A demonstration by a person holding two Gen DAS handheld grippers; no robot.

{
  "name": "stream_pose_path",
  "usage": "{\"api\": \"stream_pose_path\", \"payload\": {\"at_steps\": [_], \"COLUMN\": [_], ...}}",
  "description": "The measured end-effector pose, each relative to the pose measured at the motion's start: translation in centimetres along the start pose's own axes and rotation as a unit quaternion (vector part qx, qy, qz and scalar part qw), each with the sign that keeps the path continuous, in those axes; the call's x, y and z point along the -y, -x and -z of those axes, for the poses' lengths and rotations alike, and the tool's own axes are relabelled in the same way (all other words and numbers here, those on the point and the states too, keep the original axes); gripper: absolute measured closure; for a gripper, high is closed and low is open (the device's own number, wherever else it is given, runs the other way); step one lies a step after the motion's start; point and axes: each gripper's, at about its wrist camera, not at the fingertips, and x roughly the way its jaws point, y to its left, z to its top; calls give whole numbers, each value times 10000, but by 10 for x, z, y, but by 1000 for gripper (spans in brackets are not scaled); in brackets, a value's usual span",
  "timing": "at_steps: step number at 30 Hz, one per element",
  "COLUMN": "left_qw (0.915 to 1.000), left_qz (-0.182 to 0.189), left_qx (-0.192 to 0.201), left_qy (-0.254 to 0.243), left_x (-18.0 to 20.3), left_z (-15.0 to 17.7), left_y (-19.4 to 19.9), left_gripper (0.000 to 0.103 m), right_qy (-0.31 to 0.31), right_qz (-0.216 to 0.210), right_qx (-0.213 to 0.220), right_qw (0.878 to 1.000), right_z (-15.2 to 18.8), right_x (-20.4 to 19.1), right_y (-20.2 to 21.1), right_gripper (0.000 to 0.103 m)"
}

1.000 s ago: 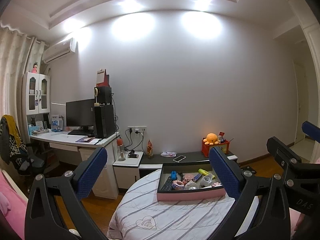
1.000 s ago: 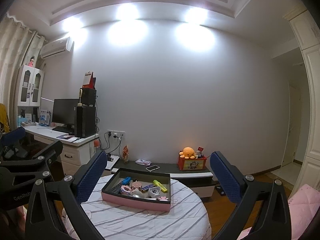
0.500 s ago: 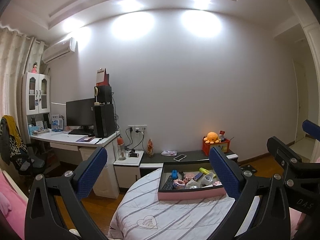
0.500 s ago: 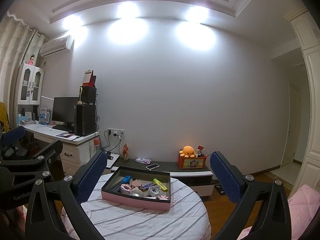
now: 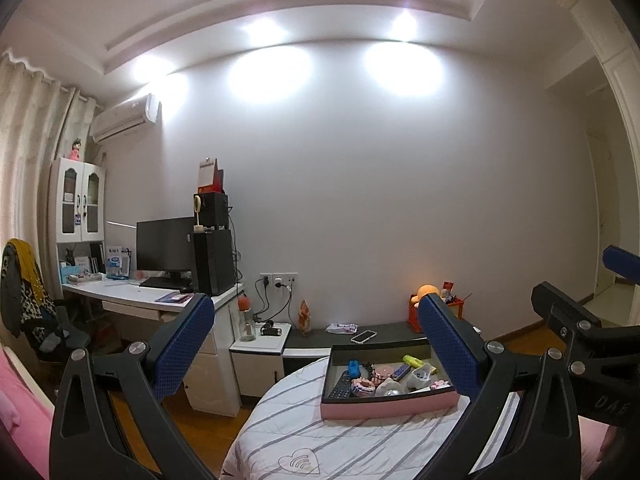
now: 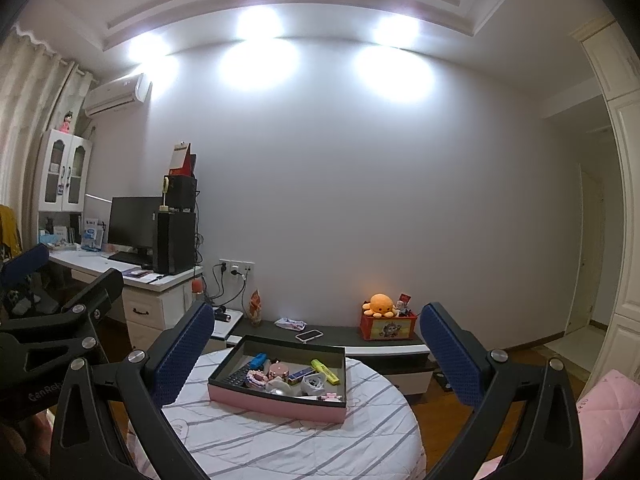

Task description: Organize rigid objects

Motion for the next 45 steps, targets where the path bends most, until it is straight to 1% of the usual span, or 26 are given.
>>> {"api": "stream_pose_path", "payload": {"at_steps": [27,45], "left_qw": [9999,9999], "left_qz": [77,64], "left_qx": [-62,-111], "left_qy": [49,27], "left_x": [-5,-6], "left_z": [-3,-2], "left_y": [4,-1], "left_gripper": [0,0], "right_qy": [84,100], "right_qz": [35,28], "right_qx": [-59,-111], "right_qw": [9999,9999], "right_z": [1,1], "right_x": [-3,-3], "right_y": [0,-5], "right_gripper": [0,0]}}
